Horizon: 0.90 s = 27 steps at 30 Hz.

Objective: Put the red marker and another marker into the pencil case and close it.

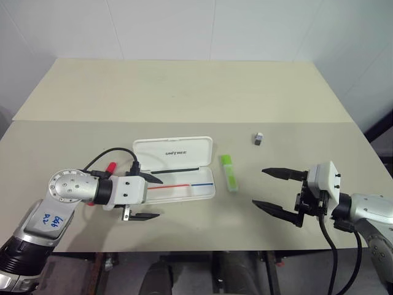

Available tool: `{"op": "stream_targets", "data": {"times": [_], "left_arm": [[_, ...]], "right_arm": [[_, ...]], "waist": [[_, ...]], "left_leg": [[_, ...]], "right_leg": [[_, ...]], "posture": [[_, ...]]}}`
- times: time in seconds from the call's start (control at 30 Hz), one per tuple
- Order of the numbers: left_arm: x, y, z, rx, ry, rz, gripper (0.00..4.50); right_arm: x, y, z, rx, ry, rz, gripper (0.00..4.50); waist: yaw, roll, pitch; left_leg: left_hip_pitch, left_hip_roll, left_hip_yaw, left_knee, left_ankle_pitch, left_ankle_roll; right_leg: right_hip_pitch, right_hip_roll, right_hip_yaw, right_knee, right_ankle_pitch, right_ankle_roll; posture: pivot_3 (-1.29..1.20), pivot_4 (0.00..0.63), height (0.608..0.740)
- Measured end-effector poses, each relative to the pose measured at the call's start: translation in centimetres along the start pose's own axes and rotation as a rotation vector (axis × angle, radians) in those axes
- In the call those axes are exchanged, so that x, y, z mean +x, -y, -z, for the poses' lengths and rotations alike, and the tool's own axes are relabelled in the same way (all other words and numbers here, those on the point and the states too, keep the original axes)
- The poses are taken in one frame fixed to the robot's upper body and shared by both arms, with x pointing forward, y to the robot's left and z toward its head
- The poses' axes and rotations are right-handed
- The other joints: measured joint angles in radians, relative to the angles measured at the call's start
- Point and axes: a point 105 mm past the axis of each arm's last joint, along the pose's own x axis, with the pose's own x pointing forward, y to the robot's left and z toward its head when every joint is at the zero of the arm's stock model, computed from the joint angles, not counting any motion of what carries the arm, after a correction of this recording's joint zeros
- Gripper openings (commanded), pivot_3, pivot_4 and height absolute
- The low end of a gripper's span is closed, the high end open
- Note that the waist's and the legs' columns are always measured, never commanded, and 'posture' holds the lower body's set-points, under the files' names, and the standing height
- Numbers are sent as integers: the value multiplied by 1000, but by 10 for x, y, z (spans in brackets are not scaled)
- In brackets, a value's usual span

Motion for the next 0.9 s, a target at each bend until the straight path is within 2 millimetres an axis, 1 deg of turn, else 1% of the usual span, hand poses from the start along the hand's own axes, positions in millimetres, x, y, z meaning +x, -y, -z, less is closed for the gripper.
{"op": "stream_targets", "data": {"times": [0.17, 0.23, 0.3, 0.4, 0.47, 0.57, 0.67, 0.77, 0.83, 0.9], "left_arm": [[0, 3, -21, -4, 69, 14, 4460], [-2, 0, -31, -15, 104, 0, 4460], [-6, -8, -44, -7, 152, -46, 4460], [-17, -27, -64, 14, 218, -168, 4460], [-25, -42, -68, -8, 234, -296, 4460], [-35, -56, -67, -49, 213, -458, 4460], [-53, -70, -60, -87, 163, -691, 4460], [-69, -77, -52, -114, 103, -859, 4460], [-80, -77, -41, -156, 41, -965, 4460], [-91, -71, -21, -233, -45, -1064, 4460]], "right_arm": [[1, 2, -1, -10, 8, -13, 4500], [3, 5, -2, -15, 12, -13, 4500], [4, 7, -6, -30, 22, -13, 4500], [8, 12, -15, -54, 53, 0, 4500], [13, 17, -21, -46, 113, 37, 4500], [14, 22, -20, -12, 149, 77, 4500], [14, 26, -15, 13, 153, 87, 4500], [14, 29, -13, 18, 161, 77, 4500], [19, 30, -17, 9, 174, 44, 4500], [25, 29, -28, -21, 199, 0, 4500]], "waist": [[0, 0, 0], [-1, 0, 0], [-1, 0, 0], [-1, 0, 0], [-2, 0, 0], [-1, 0, 0], [-1, 0, 0], [-1, 0, 0], [-7, 0, 0], [-15, 0, 0]], "left_leg": [[0, 0, 0, 0, 0, 0], [0, 0, 0, 0, 0, 0], [0, 0, 0, 0, 0, 0], [1, 0, -1, 1, 0, 0], [1, 0, -1, 2, 0, 0], [0, 0, -2, 2, 0, 0], [0, 0, -2, 2, 0, 0], [1, -1, -2, 2, 0, 0], [1, -1, -2, 2, 0, 0], [2, 0, -2, 2, 0, 0]], "right_leg": [[0, 0, 0, 0, 0, 0], [0, 0, 0, 0, 0, 0], [0, 0, 0, 0, 0, 0], [1, 0, 0, 1, 0, 0], [2, 1, 0, 1, 0, 1], [1, 0, 0, 2, 1, 2], [2, 0, 0, 1, 2, 4], [2, 0, 0, 2, 2, 4], [2, 0, 0, 2, 2, 3], [2, 1, 0, 2, 2, 3]], "posture": [[0, 150, 740], [0, 150, 740], [0, 150, 740], [0, 150, 740], [0, 150, 740], [0, 150, 740], [0, 150, 740], [0, 150, 740], [0, 150, 740], [0, 150, 740]]}}
